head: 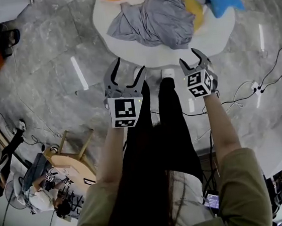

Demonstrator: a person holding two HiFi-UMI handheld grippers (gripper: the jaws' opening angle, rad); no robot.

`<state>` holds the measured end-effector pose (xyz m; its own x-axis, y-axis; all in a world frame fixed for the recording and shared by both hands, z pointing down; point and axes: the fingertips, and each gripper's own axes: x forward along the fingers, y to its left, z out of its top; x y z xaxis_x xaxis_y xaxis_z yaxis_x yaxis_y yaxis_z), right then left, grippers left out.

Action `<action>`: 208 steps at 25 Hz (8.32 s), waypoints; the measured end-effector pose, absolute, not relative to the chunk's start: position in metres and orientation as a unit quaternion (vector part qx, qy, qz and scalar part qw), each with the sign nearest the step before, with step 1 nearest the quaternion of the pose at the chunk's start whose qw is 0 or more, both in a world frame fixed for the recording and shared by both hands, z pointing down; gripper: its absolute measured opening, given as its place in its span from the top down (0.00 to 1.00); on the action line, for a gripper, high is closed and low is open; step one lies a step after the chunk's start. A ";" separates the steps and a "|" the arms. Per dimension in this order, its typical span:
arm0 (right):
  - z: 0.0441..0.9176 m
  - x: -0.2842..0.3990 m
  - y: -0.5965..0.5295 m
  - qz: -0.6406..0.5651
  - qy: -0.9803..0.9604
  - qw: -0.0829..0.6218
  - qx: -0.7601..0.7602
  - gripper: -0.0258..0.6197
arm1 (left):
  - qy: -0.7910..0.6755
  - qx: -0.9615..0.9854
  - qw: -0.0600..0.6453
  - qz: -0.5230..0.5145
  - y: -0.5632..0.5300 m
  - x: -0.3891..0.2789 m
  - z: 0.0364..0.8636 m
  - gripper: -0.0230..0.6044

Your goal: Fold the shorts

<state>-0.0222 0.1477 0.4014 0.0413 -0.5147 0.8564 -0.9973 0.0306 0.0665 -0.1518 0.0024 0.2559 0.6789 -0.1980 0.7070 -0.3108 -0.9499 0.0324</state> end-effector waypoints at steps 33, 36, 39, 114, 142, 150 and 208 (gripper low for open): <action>0.604 0.013 0.185 0.401 -0.654 0.462 0.445 0.92 | -0.112 0.885 0.104 0.440 0.056 -0.130 0.456 0.45; 0.556 0.013 0.166 0.416 -0.669 0.405 0.464 0.92 | -0.095 0.883 0.101 0.448 0.061 -0.130 0.450 0.45; 0.501 0.012 0.145 0.414 -0.689 0.356 0.476 0.92 | -0.077 0.883 0.097 0.452 0.070 -0.131 0.441 0.45; 0.256 0.124 0.070 0.339 -0.716 0.324 0.517 0.92 | 0.104 0.884 0.022 0.455 -0.025 -0.039 0.320 0.77; 0.207 0.118 0.078 0.339 -0.733 0.147 0.571 0.92 | 0.019 0.917 0.029 0.397 0.068 0.032 0.352 0.69; 0.161 0.094 0.080 0.333 -0.782 0.117 0.514 0.92 | -0.022 0.905 0.042 0.424 0.068 0.066 0.413 0.48; 0.282 0.138 0.161 0.299 -0.661 0.202 0.658 0.92 | 0.016 0.907 -0.065 0.415 -0.043 -0.056 0.308 0.94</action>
<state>0.1384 0.1615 0.2820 -0.0519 -0.7483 0.6613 -0.9906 -0.0451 -0.1288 -0.0565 -0.0432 0.3084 0.6549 -0.0249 0.7553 0.0832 -0.9910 -0.1047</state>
